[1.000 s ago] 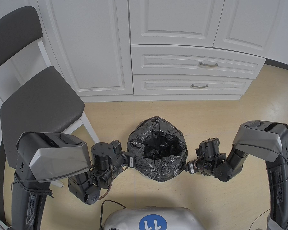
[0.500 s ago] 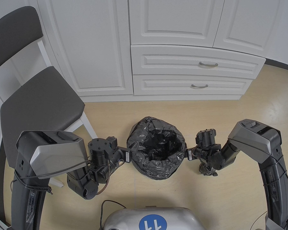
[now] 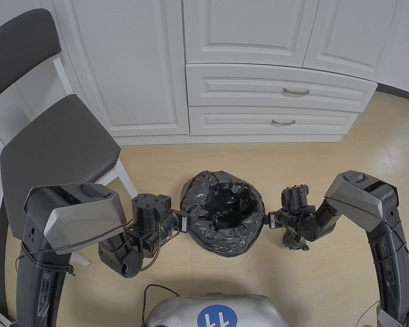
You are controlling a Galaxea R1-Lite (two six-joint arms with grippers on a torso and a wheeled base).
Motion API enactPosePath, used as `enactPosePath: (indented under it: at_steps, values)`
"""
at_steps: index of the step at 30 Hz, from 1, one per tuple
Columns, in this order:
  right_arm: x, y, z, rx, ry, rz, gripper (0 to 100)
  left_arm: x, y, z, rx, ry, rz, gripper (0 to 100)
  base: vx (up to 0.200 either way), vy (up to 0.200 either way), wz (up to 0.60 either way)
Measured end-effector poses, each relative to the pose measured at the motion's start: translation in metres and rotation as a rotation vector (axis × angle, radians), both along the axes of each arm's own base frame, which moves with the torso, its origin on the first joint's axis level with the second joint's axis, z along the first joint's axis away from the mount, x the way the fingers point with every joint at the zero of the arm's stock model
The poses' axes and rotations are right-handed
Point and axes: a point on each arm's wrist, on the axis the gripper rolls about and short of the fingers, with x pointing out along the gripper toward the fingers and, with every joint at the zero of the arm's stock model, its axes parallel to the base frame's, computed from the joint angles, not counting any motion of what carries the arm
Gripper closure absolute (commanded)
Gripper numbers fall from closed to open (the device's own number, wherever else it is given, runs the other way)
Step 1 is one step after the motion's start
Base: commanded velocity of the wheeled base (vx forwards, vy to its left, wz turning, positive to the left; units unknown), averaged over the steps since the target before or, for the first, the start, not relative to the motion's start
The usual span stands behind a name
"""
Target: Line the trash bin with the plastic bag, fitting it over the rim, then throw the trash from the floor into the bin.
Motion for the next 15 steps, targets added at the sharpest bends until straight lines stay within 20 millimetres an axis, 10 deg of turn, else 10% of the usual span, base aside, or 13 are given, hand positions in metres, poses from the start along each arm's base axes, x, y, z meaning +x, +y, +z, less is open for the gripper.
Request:
enactPosePath:
  at_steps: [15]
  values:
    - [-0.026, -0.004, 0.032, -0.008, -0.004, 0.015, 0, 0.056, 0.017, 0.038, -0.034, -0.004, 0.107, 0, 0.0, 0.0, 0.0]
